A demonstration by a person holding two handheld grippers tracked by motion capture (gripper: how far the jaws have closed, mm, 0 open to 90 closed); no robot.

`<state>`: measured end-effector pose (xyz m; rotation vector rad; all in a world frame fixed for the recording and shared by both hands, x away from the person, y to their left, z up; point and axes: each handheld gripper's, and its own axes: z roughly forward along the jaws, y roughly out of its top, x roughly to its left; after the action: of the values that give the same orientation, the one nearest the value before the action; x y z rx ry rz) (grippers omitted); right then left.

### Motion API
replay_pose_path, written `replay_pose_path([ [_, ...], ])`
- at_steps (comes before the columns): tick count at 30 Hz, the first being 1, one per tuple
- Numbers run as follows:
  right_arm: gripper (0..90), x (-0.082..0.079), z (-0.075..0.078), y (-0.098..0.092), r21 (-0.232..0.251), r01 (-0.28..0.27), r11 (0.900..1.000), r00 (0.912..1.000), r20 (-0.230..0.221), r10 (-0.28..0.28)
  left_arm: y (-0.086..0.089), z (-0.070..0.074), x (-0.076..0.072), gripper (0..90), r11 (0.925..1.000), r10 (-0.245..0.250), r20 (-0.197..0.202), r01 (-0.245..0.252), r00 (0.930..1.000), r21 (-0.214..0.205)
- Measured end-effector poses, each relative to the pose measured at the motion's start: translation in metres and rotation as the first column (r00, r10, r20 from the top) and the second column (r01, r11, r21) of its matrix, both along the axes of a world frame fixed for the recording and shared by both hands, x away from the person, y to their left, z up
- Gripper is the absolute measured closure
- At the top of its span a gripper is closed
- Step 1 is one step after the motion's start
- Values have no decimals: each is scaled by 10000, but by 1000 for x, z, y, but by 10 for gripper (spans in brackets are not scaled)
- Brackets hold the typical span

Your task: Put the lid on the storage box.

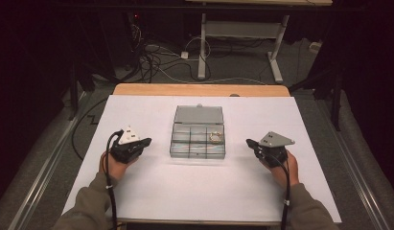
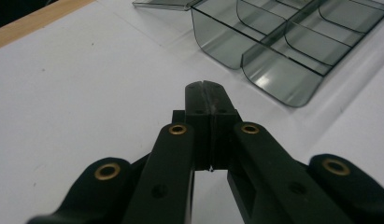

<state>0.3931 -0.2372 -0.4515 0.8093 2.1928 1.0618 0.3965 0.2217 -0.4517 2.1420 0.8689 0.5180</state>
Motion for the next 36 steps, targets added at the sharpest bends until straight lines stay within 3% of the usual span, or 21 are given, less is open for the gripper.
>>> replay_pose_path([
  [4,900,25,1,5,160,142,9998,9993,-360,-136,-8,1,21,865,9999,-14,-190,17,9998,153],
  [6,900,36,1,7,179,286,9994,9981,-547,-276,-10,1,32,865,10000,-2,-339,3,9994,33],
  [12,900,67,1,18,-161,501,9986,9945,-913,-514,-22,-3,66,864,9998,175,-744,-165,9971,143],
  [18,900,95,-3,35,-146,686,9975,9878,-1390,-700,-37,-12,92,864,9990,431,-1097,-415,9930,168],
  [27,900,125,-20,65,-1110,713,9913,9781,-1873,-913,-51,-26,114,864,9952,810,-1454,-720,9861,659],
  [28,900,128,-21,68,-1268,673,9897,9769,-1932,-911,-50,-28,116,864,9957,830,-1512,-757,9850,530],
  [30,900,132,-22,71,-1236,710,9898,9758,-1969,-946,-49,-28,118,864,9959,878,-1563,-831,9838,364],
  [36,900,141,-23,76,-1226,630,9905,9773,-1936,-861,-58,-28,122,864,9946,898,-1445,-812,9854,645],
])
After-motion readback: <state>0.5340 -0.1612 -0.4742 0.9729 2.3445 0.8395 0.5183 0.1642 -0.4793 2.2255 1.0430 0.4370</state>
